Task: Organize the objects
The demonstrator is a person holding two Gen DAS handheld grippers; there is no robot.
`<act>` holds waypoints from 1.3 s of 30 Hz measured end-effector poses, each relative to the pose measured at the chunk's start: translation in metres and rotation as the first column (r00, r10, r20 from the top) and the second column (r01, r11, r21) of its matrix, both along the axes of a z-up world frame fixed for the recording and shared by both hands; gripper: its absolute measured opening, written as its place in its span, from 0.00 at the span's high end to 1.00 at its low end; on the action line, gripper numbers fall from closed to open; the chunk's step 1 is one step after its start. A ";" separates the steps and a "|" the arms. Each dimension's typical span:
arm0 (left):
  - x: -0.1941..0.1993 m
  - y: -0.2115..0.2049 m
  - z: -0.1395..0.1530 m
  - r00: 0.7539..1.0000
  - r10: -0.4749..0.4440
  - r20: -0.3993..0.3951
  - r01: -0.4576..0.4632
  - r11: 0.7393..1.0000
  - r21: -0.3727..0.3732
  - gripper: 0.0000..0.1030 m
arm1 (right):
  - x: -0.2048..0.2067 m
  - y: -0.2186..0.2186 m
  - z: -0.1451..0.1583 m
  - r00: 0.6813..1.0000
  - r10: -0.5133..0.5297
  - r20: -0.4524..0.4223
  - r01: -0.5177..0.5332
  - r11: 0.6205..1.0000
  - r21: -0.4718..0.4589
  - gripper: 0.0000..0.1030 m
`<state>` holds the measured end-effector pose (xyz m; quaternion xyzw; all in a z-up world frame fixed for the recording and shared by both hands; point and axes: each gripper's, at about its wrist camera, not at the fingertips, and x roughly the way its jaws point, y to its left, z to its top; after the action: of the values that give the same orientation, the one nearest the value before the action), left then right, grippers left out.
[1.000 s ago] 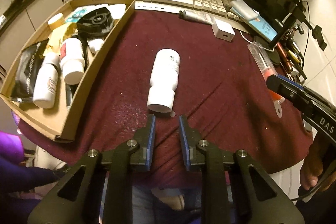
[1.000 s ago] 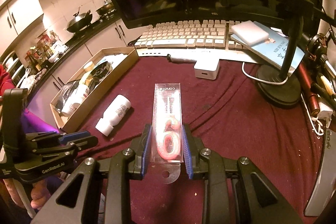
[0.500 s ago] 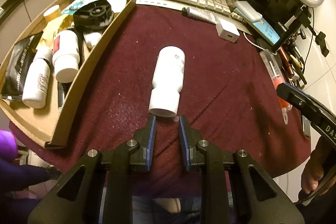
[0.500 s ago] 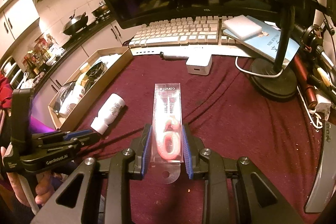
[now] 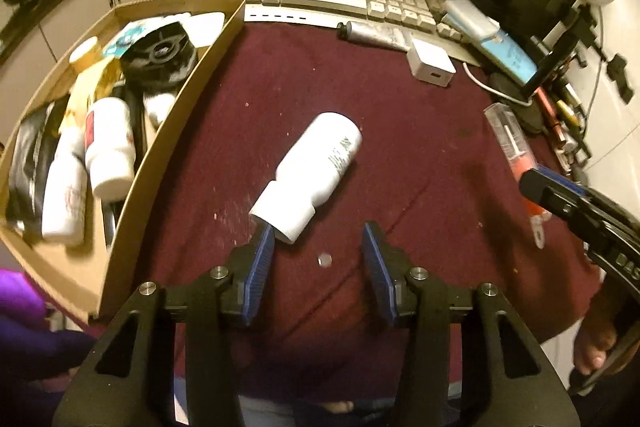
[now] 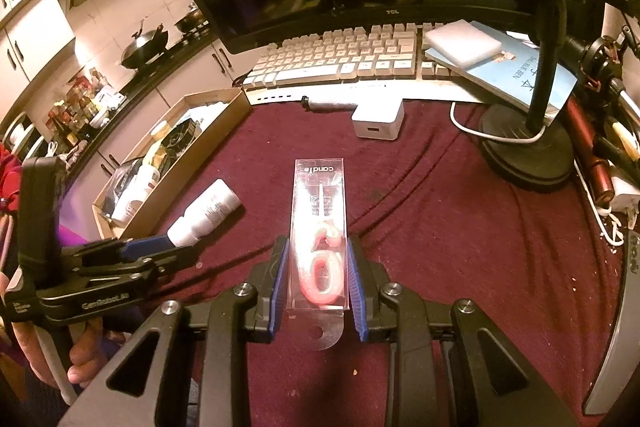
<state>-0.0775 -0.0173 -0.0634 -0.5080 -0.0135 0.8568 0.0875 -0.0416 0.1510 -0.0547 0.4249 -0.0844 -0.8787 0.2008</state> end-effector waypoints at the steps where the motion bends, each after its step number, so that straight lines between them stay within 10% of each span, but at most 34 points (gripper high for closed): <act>1: -0.003 0.002 -0.001 1.000 -0.003 -0.005 0.003 1.000 -0.014 0.56 | -0.001 0.000 0.000 1.000 0.001 0.001 -0.001 1.000 -0.001 0.74; 7: -0.023 0.001 -0.010 1.000 0.019 0.004 -0.019 0.999 -0.027 0.57 | -0.003 0.001 -0.001 1.000 0.002 0.004 -0.002 1.000 -0.003 0.74; 10: -0.024 0.003 -0.012 1.000 0.027 -0.004 -0.028 0.997 -0.071 0.84 | -0.006 0.004 -0.005 1.000 -0.009 0.013 0.009 1.000 -0.005 0.74; 20: -0.008 0.001 -0.013 1.000 0.029 -0.006 -0.029 0.998 -0.052 0.97 | -0.006 0.005 -0.009 1.000 -0.006 0.018 0.006 1.000 -0.002 0.74; 26: 0.001 -0.007 -0.007 0.999 0.045 -0.026 -0.045 0.999 0.017 0.89 | -0.003 0.001 -0.009 1.000 0.001 0.018 -0.001 1.000 0.000 0.74; 29: 0.010 -0.014 -0.002 0.997 0.051 -0.055 -0.049 0.998 0.041 0.63 | -0.003 0.001 -0.009 1.000 0.000 0.018 0.000 1.000 0.001 0.74; 39: 0.015 -0.024 0.001 0.997 0.049 -0.064 -0.045 0.997 0.061 0.56 | 0.002 -0.001 -0.004 1.000 0.011 0.007 -0.011 1.000 0.007 0.73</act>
<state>-0.0629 -0.0409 -0.0627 -0.4766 -0.0482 0.8739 0.0828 -0.0398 0.1505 -0.0586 0.4290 -0.0795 -0.8764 0.2037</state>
